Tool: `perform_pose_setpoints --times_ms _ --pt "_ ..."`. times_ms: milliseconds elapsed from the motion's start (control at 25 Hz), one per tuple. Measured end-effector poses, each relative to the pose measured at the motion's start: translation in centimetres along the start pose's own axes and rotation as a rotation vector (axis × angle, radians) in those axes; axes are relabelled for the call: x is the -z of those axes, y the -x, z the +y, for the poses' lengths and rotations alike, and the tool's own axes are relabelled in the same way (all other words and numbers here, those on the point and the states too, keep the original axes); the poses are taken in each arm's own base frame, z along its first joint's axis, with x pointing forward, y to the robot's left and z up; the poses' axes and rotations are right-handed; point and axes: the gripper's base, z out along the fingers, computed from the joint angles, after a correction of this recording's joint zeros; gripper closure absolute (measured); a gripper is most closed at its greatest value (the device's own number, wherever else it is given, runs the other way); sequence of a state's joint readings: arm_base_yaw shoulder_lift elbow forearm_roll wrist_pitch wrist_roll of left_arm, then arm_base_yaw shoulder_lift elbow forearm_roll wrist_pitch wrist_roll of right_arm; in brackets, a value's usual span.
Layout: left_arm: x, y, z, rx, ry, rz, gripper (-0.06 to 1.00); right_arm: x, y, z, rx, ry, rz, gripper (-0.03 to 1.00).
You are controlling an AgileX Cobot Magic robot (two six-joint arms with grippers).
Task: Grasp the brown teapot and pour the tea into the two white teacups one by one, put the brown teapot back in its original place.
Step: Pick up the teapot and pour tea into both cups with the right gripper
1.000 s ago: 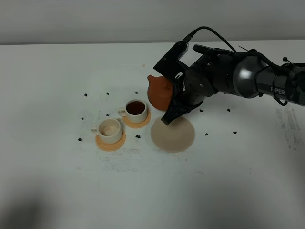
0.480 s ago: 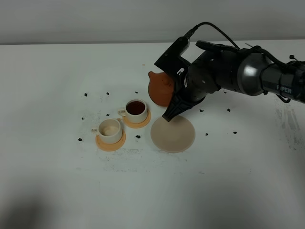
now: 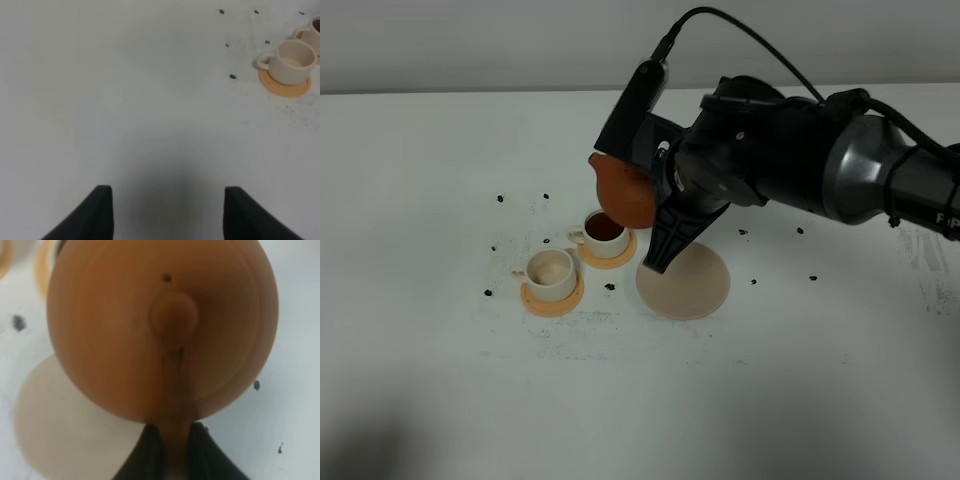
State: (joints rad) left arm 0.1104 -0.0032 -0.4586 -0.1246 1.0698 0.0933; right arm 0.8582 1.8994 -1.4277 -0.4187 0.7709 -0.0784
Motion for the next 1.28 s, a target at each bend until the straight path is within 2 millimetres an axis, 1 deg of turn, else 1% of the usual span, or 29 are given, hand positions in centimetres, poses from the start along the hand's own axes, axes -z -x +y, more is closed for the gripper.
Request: perform_pose_setpoints --times_ms 160,280,480,600,840,1000,1120,1280 --pt "0.0 0.0 0.0 0.0 0.0 0.0 0.43 0.6 0.9 2.1 0.095 -0.047 -0.017 0.85" --pt "0.0 0.0 0.0 0.0 0.0 0.0 0.43 0.6 1.4 3.1 0.163 -0.083 -0.025 0.85" --pt "0.0 0.0 0.0 0.0 0.0 0.0 0.43 -1.3 1.6 4.8 0.26 -0.1 0.01 0.85" --pt "0.0 0.0 0.0 0.0 0.0 0.0 0.43 -1.8 1.5 4.9 0.281 -0.11 0.018 0.85" --pt "0.0 0.0 0.0 0.0 0.0 0.0 0.43 -1.7 1.6 4.6 0.314 -0.14 0.013 0.85" --pt "0.0 0.0 0.0 0.0 0.0 0.0 0.43 -1.5 1.8 4.4 0.375 -0.196 0.018 0.85" --pt "0.0 0.0 0.0 0.0 0.0 0.0 0.43 -1.2 2.1 4.6 0.419 -0.245 0.01 0.85" --pt "0.0 0.0 0.0 0.0 0.0 0.0 0.43 -1.6 2.3 5.1 0.468 -0.276 0.018 0.85"
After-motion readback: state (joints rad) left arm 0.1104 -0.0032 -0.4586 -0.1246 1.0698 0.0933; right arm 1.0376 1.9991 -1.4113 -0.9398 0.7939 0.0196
